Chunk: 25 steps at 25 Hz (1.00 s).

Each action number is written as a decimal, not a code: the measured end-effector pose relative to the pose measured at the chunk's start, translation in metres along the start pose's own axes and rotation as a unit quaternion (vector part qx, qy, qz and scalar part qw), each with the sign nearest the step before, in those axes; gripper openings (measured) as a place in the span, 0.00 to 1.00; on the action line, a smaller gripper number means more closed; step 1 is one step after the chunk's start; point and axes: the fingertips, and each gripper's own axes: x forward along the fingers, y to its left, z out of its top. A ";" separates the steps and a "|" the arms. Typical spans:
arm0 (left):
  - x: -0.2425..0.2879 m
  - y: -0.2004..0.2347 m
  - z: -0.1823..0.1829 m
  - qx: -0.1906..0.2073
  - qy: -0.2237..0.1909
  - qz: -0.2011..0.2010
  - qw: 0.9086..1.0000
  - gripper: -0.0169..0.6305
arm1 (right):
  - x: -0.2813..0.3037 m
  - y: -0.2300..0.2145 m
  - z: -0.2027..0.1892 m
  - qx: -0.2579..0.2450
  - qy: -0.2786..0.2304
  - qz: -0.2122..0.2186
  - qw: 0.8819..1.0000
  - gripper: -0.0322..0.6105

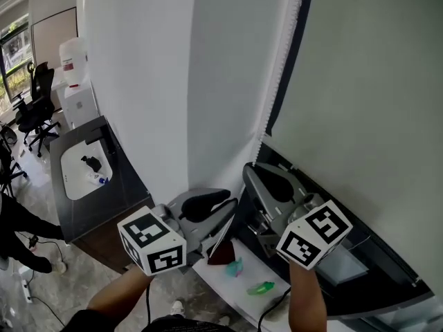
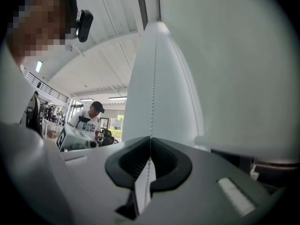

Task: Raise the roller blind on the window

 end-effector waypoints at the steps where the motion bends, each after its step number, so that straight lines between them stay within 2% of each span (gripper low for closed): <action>1: 0.000 0.001 0.016 0.011 -0.012 0.008 1.000 0.16 | -0.001 0.000 -0.013 0.000 0.014 -0.002 1.000 0.07; 5: 0.009 -0.005 0.052 0.069 -0.028 0.021 0.997 0.16 | -0.009 0.007 -0.079 0.005 0.078 -0.007 0.997 0.07; 9: 0.030 -0.007 0.055 0.102 -0.003 0.021 0.995 0.16 | -0.020 0.015 -0.130 0.027 0.118 -0.010 0.993 0.07; 12: 0.040 -0.008 0.053 0.111 -0.001 0.017 0.994 0.16 | -0.027 0.017 -0.149 0.040 0.127 -0.013 0.991 0.07; 13: 0.042 -0.010 0.053 0.113 -0.001 0.014 0.993 0.15 | -0.028 0.017 -0.151 0.042 0.127 -0.014 0.991 0.07; 15: 0.046 -0.012 0.053 0.111 0.000 0.011 0.994 0.04 | -0.028 0.015 -0.151 0.043 0.133 -0.017 0.990 0.07; 18: 0.049 -0.011 0.050 0.098 0.001 0.008 0.995 0.03 | -0.029 0.022 -0.151 0.066 0.148 -0.013 0.987 0.07; 20: 0.048 -0.010 0.049 0.108 0.000 0.013 0.994 0.04 | -0.033 0.027 -0.147 0.092 0.147 0.001 0.985 0.07; 21: 0.047 -0.010 0.048 0.111 0.001 0.014 0.994 0.04 | -0.035 0.028 -0.140 0.103 0.136 0.008 0.985 0.09; 23: 0.044 -0.008 0.043 0.103 0.009 0.011 0.995 0.04 | -0.042 0.023 -0.110 0.122 0.087 0.014 0.989 0.28; 25: 0.041 -0.003 0.033 0.094 0.021 0.013 0.995 0.04 | -0.046 0.009 -0.068 0.135 0.028 0.003 0.990 0.33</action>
